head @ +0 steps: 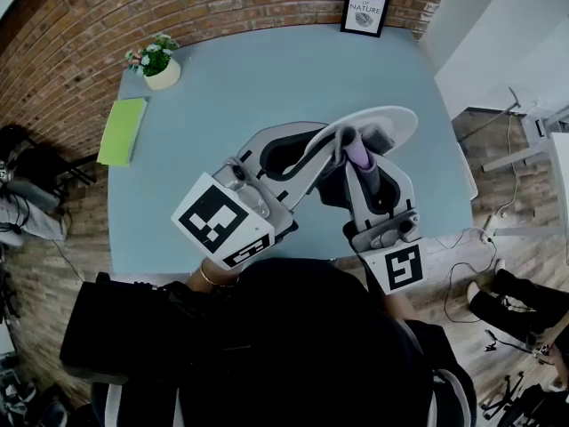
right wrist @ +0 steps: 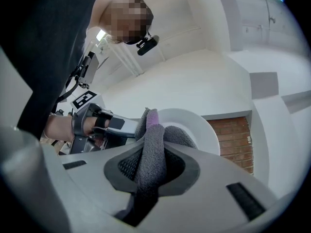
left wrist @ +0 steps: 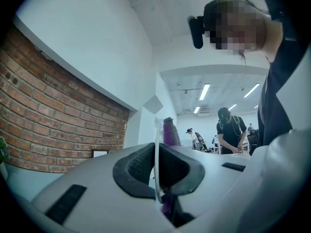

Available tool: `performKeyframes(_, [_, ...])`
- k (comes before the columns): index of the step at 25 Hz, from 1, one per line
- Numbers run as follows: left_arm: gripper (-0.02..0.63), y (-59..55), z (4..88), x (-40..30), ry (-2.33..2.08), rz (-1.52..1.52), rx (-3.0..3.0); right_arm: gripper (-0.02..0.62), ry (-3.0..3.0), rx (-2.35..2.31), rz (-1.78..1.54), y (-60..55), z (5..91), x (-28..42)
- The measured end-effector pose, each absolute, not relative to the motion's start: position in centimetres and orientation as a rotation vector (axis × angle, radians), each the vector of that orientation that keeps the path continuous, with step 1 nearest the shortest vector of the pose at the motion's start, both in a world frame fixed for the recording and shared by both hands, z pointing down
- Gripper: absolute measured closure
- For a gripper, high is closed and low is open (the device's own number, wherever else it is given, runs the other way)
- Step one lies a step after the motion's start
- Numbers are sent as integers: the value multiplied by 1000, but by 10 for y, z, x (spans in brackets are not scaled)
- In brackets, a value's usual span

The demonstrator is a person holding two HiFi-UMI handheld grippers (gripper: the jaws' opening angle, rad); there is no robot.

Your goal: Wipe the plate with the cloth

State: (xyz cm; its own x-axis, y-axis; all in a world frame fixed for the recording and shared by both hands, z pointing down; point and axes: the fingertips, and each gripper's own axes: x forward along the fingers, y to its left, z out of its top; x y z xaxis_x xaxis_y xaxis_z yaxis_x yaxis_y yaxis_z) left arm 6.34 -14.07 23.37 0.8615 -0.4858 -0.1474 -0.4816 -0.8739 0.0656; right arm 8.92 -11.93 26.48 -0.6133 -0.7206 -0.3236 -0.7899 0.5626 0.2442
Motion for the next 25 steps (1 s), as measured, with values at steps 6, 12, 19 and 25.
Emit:
performKeyframes(6, [581,-140,233,64,-778,-249,3014,555,2595,-1307,564,-122,265,96])
performKeyframes(12, [581,-141,232,64,-782,-243,3016,557,2584,-1330,570,-124,264,103])
performKeyframes(19, [581,-142,232,64,-786,-242,3012,557,2567,-1366,569,-128,263,112])
performKeyframes(25, [581,-142,231,65,-788,-237,3010,557,2544,-1399,566,-131,261,122])
